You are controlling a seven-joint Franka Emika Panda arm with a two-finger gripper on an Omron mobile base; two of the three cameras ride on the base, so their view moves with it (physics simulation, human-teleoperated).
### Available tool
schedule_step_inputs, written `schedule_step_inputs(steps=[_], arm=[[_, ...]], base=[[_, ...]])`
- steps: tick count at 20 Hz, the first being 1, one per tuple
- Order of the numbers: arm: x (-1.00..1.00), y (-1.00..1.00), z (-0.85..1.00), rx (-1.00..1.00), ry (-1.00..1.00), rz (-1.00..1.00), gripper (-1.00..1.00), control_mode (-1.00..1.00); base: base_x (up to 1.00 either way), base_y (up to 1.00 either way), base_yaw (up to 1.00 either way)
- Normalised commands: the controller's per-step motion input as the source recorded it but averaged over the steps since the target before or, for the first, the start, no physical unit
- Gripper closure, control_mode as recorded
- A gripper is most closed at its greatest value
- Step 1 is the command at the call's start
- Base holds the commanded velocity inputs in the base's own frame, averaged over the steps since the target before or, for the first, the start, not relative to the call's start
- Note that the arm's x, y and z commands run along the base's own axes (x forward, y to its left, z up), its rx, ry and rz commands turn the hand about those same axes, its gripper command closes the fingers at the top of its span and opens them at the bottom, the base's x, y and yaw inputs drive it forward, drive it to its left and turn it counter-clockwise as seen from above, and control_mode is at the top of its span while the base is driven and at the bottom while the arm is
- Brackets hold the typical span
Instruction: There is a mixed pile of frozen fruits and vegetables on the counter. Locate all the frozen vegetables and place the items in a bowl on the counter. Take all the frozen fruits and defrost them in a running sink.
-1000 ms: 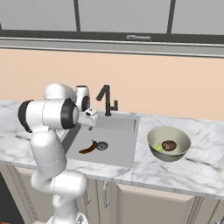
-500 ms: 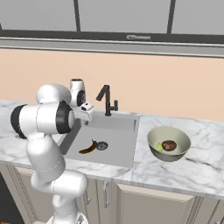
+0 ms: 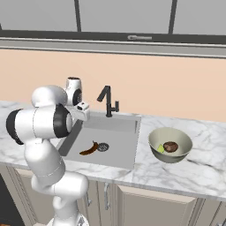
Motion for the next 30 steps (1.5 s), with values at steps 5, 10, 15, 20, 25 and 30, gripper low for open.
schedule_step_inputs(steps=[5,10,15,20,25,30], arm=[[-0.10,0.36,0.21,0.03,0.04,0.05,-1.00,-1.00],[-0.14,0.34,0.20,0.00,0.04,0.04,-1.00,-1.00],[-0.21,0.38,0.07,0.00,0.00,0.04,-1.00,-1.00],[-0.13,0.33,-0.04,0.00,-0.01,0.00,-1.00,-1.00],[-0.03,0.39,-0.04,-0.02,-0.02,0.00,-1.00,-1.00],[0.09,0.38,-0.07,-0.04,-0.03,-0.03,-1.00,-1.00]], base=[[0.00,0.00,0.00],[0.00,0.00,0.00],[0.00,0.00,0.00],[0.00,0.00,0.00],[0.00,0.00,0.00],[0.00,0.00,0.00]])
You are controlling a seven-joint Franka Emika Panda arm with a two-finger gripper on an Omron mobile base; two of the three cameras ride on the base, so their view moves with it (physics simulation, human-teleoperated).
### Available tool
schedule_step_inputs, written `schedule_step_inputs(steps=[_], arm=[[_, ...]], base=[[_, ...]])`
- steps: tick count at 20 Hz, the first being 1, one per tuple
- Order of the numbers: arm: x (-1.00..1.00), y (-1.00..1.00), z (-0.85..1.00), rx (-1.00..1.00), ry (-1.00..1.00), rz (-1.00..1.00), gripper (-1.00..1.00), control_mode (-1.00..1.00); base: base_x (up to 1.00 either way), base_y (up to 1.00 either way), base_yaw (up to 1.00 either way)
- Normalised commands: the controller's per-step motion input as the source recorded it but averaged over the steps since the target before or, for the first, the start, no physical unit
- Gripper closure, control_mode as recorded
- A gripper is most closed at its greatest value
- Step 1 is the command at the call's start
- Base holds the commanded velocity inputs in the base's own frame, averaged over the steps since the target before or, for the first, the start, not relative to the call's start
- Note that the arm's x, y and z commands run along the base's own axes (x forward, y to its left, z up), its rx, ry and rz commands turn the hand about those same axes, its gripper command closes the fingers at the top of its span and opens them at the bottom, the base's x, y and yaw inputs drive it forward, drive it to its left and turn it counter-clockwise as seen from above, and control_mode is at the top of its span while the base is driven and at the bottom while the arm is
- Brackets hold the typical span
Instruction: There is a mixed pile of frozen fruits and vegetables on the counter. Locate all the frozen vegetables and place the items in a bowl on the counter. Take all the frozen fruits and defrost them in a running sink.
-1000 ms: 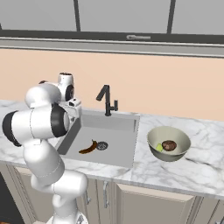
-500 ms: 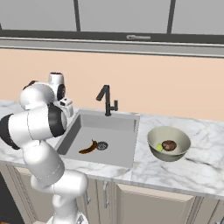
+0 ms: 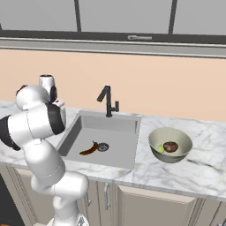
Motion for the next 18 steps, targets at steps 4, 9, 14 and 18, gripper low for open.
schedule_step_inputs(steps=[4,9,14,18], arm=[[0.13,0.30,-0.18,-0.02,-0.05,-0.03,-1.00,-1.00],[0.27,0.01,-0.18,0.00,-0.04,0.00,-1.00,-1.00],[0.25,0.09,-0.13,-0.01,-0.01,-0.01,-1.00,-1.00],[0.21,0.24,-0.15,-0.02,0.05,-0.02,-1.00,-1.00]], base=[[0.00,0.00,0.00],[0.00,0.00,0.00],[0.00,0.00,0.00],[0.00,0.00,0.00]])
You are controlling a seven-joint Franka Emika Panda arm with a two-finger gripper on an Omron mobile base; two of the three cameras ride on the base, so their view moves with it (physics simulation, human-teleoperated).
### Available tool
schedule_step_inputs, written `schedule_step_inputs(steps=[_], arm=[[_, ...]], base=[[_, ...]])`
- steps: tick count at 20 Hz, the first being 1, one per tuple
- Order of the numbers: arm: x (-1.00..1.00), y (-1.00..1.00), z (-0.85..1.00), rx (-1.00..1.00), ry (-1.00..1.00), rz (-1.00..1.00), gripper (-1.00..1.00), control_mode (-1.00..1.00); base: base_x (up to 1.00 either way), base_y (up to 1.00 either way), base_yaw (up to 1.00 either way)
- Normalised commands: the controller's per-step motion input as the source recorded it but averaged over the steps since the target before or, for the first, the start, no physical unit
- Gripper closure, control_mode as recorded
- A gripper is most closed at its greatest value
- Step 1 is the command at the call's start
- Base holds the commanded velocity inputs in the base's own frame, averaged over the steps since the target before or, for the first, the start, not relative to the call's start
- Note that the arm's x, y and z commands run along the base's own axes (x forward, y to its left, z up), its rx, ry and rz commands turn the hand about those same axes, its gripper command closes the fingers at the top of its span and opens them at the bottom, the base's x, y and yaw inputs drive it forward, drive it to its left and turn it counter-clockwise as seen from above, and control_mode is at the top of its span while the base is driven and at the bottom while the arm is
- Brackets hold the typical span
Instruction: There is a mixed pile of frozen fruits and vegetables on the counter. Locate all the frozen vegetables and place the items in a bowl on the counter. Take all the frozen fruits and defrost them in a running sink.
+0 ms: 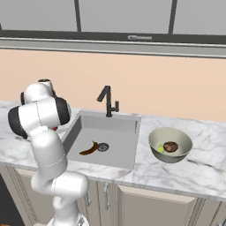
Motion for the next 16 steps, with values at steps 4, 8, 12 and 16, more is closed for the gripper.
schedule_step_inputs(steps=[4,8,12,16], arm=[[0.29,0.13,-0.18,-0.01,0.01,-0.04,-1.00,-1.00],[0.20,0.01,-0.22,0.00,-0.01,-0.02,-1.00,-1.00],[0.04,0.02,-0.21,-0.01,0.03,-0.01,-1.00,-1.00],[-0.02,-0.02,-0.27,0.00,0.06,0.00,-1.00,-1.00]], base=[[0.00,0.00,0.00],[0.00,0.00,0.00],[0.00,0.00,0.00],[0.00,0.00,0.00]])
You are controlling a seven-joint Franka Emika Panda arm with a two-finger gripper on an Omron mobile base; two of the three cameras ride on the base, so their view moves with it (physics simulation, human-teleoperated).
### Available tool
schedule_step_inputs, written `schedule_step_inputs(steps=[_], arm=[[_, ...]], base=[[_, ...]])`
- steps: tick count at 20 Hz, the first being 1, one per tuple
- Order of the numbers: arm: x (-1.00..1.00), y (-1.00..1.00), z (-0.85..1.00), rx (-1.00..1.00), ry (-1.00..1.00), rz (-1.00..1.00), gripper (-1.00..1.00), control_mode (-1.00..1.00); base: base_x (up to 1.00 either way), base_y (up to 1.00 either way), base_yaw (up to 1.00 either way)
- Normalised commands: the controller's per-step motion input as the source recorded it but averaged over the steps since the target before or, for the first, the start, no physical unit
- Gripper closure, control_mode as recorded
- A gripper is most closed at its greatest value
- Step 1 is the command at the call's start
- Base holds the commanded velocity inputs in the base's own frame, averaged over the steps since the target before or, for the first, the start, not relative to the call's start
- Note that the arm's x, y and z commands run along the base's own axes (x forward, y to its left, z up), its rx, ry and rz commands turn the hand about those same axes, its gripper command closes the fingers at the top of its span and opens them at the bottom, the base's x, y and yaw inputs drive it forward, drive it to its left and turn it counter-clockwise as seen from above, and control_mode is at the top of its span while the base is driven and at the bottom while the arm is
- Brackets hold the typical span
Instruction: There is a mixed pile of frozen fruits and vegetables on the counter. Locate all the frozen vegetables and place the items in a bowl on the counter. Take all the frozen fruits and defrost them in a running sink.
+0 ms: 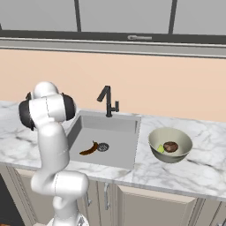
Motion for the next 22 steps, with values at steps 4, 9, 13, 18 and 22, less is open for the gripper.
schedule_step_inputs(steps=[4,9,13,18,22], arm=[[0.00,0.00,-0.41,-0.03,0.04,-0.01,-1.00,-1.00],[0.02,0.07,-0.29,-0.02,0.03,0.00,-1.00,-1.00],[0.00,0.06,-0.05,0.00,0.00,0.00,1.00,-1.00],[0.00,-0.01,0.01,0.00,0.00,0.00,1.00,-1.00],[-0.02,-0.15,0.24,0.00,0.00,-0.04,1.00,-1.00]], base=[[0.00,0.00,0.00],[0.00,0.00,0.00],[0.00,0.00,0.00],[0.00,0.00,0.00],[0.00,0.00,0.00]])
